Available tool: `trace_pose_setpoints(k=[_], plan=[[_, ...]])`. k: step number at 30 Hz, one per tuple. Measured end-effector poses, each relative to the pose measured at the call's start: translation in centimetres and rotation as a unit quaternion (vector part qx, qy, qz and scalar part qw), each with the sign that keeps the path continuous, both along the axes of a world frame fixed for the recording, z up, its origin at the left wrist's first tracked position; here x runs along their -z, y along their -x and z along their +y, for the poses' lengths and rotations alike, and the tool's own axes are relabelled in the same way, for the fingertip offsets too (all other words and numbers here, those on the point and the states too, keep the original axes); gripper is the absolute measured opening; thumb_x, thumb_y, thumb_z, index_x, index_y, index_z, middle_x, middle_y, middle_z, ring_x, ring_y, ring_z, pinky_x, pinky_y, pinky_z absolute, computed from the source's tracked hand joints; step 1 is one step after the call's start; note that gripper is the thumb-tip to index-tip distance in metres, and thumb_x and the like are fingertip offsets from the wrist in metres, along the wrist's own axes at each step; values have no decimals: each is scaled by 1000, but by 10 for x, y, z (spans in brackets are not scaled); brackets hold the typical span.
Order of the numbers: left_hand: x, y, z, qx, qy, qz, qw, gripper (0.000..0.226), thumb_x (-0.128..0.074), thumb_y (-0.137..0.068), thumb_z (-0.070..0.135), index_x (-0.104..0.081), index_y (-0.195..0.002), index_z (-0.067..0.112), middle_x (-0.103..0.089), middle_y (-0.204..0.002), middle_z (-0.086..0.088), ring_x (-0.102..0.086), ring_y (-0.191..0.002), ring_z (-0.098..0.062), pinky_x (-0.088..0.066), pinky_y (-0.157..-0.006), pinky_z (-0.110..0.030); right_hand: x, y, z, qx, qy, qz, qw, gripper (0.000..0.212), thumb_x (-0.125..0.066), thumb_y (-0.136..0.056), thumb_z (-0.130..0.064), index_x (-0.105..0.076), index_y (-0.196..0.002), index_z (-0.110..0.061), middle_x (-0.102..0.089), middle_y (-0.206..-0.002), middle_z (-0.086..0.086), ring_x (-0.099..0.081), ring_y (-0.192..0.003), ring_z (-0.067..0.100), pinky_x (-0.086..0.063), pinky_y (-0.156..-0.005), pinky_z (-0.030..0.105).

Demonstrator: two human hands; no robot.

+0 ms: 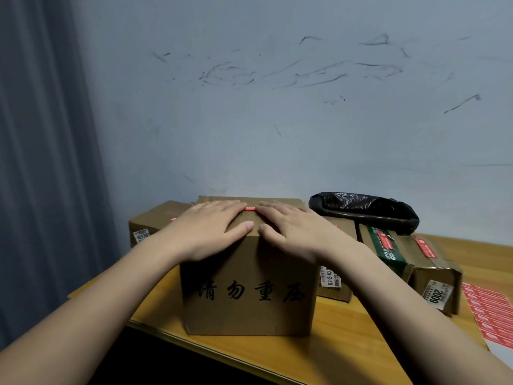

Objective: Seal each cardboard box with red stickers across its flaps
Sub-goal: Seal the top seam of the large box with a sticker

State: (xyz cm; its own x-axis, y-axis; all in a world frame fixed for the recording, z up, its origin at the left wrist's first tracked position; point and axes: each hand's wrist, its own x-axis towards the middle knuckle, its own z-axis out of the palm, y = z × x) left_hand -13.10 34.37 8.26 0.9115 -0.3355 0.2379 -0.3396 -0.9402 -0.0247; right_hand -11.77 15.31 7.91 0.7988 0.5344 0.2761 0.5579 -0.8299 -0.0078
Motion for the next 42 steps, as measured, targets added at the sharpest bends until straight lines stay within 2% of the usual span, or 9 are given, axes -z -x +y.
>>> trace_pose_setpoints(k=[6, 10, 15, 20, 27, 31, 35, 39, 42], plan=[[-4, 0, 3, 13, -8, 48, 999, 100, 1, -67, 82, -12, -152, 31, -11, -159, 12, -7, -146, -6, -7, -119, -32, -3, 2, 0, -11, 6, 8, 1000, 56, -26, -101, -46, -22, -152, -24, -20, -160, -3, -19, -145, 12, -14, -113, 28], [-3, -1, 0, 21, 17, 51, 998, 76, -18, -89, 70, -13, -152, 30, -12, -159, 12, -9, -145, -5, -9, -118, -29, -2, 1, 5, -19, -5, 15, 1000, 54, -28, -101, -41, -22, -152, -23, -24, -159, -1, -24, -144, 15, -16, -114, 30], [-2, 5, 4, 20, 34, 37, 999, 64, -23, -94, 62, -19, -151, 33, -18, -158, 15, -16, -144, -4, -14, -116, -29, -3, 1, -1, -4, -30, 29, 999, 52, -29, -101, -41, -30, -150, -23, -31, -156, -1, -30, -141, 16, -22, -110, 29], [-3, 13, 17, -16, 61, -1, 998, 61, -24, -93, 62, -30, -147, 34, -31, -153, 12, -31, -138, -7, -26, -110, -30, -2, -2, -18, 27, -91, 39, 995, 47, -30, -101, -42, -37, -144, -23, -42, -148, 1, -37, -135, 17, -29, -108, 34], [10, 23, 26, -58, 140, -82, 985, 61, -25, -92, 59, -31, -146, 32, -33, -151, 10, -31, -138, -10, -27, -111, -34, 8, 0, -32, 56, -200, -31, 978, 41, -35, -100, -42, -44, -137, -26, -50, -138, -2, -42, -129, 16, -32, -105, 37], [33, 31, 28, -61, 256, -153, 953, 72, -31, -85, 62, -21, -149, 31, -23, -155, 10, -24, -141, -11, -24, -112, -37, 33, 6, -42, 39, -324, -39, 945, 49, -45, -97, -45, -38, -142, -27, -42, -144, -8, -37, -130, 5, -33, -106, 30], [68, 34, 28, -47, 426, -216, 877, 75, -42, -88, 56, -13, -151, 28, -19, -157, 7, -19, -138, -2, -21, -113, -32, 63, 13, -42, 28, -443, -14, 896, 71, -47, -89, -61, -21, -149, -32, -26, -146, -21, -25, -134, -4, -24, -110, 24], [94, 34, 22, -40, 493, -208, 844, 90, -43, -82, 66, -3, -152, 26, -13, -158, 8, -15, -144, -7, -20, -113, -28, 86, 19, -33, 22, -486, -10, 873, 81, -48, -85, -64, -14, -151, -31, -21, -154, -18, -20, -139, -5, -21, -111, 22], [104, 34, 15, -36, 523, -191, 830, 85, -50, -89, 56, 0, -152, 26, -13, -154, 14, -15, -142, -3, -21, -114, -29, 96, 23, -25, 24, -523, 15, 852, 80, -51, -86, -57, -11, -151, -32, -18, -155, -18, -20, -138, -6, -22, -113, 22]])
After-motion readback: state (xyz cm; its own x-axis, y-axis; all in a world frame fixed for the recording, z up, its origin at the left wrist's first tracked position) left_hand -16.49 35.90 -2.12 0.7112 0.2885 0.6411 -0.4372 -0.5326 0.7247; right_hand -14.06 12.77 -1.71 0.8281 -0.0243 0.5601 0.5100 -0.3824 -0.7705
